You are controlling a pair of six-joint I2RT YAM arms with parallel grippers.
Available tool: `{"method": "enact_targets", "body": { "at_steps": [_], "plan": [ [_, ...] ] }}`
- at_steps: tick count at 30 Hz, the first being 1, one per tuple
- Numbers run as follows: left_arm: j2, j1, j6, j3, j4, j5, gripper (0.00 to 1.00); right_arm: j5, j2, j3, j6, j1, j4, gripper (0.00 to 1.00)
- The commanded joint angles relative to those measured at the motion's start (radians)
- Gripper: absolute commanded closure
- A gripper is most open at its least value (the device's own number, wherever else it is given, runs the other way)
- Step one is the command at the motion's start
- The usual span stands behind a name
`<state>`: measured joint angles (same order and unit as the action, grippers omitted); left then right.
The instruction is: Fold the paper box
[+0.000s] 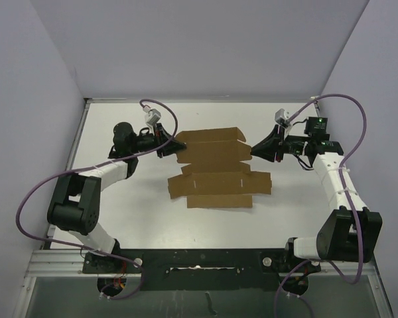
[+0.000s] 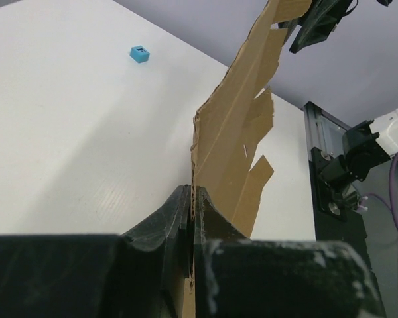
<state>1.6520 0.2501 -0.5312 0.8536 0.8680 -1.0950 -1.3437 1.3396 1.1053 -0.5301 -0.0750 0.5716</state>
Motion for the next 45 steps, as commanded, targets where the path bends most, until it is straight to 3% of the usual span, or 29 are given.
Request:
{"method": "enact_targets", "body": {
  "at_steps": [1,6,10,29,45],
  "plan": [
    [-0.133,-0.017,0.140,0.025,-0.132,0.062,1.00,0.051,0.012,0.003,0.067,-0.026,-0.081,0.78],
    [-0.181,-0.010,0.232,0.044,-0.303,0.116,1.00,0.087,0.018,-0.002,0.099,-0.058,-0.101,0.46],
    [-0.194,0.008,0.316,0.073,-0.467,0.163,1.00,0.098,0.010,-0.005,0.108,-0.104,-0.107,0.34],
    [-0.177,0.036,0.331,0.147,-0.667,0.292,1.00,0.167,0.048,-0.042,0.084,-0.164,-0.129,0.32],
    [-0.170,0.038,0.320,0.160,-0.693,0.320,1.00,0.162,0.051,-0.060,-0.003,-0.181,-0.086,0.32]
  ]
}}
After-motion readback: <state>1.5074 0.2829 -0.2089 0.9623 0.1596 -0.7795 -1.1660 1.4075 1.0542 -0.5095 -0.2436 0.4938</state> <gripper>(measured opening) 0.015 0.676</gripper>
